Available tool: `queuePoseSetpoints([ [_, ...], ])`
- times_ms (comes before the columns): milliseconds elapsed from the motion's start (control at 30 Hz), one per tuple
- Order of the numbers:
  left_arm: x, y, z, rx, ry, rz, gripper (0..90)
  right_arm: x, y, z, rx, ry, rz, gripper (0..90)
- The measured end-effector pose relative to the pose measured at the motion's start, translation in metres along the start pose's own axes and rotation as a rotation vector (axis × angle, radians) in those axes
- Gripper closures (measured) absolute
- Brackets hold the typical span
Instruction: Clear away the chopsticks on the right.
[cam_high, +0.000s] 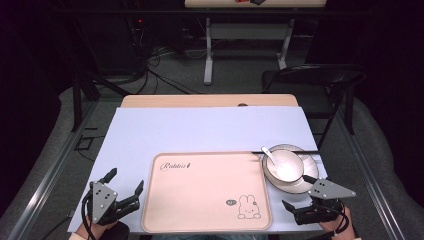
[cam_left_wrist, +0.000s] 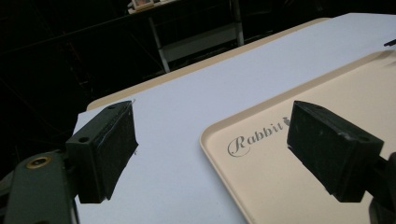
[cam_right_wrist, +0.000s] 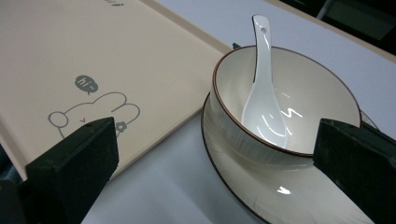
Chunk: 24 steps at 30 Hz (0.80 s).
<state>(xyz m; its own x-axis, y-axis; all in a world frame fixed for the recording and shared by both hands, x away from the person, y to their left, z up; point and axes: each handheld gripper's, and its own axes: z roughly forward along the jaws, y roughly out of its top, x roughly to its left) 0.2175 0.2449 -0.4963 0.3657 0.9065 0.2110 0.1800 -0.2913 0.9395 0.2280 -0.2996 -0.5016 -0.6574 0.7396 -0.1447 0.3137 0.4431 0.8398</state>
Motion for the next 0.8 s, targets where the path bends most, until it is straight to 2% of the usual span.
queuePoseSetpoints([
  [200,0.0001,0.0,0.0,0.0,0.001,-0.001,15.4,0.0032,0.0016,-0.0039,-0.048,-0.027,-0.04,0.0],
  [500,-0.0007,0.0002,0.0002,0.004,0.002,0.002,15.5,0.0026,0.0015,-0.004,-0.052,-0.032,-0.041,0.0],
  [533,-0.0009,0.0004,0.0005,0.007,0.001,0.003,15.5,0.0022,0.0028,-0.0053,-0.051,-0.048,-0.049,0.0],
  [600,-0.0008,0.0004,0.0006,0.008,0.001,0.003,15.5,0.0017,0.0057,-0.0049,-0.051,-0.048,-0.074,0.0],
  [800,-0.0005,0.0003,0.0008,0.009,0.001,0.002,15.5,-0.0007,0.0085,-0.0038,-0.046,-0.042,-0.086,0.0],
])
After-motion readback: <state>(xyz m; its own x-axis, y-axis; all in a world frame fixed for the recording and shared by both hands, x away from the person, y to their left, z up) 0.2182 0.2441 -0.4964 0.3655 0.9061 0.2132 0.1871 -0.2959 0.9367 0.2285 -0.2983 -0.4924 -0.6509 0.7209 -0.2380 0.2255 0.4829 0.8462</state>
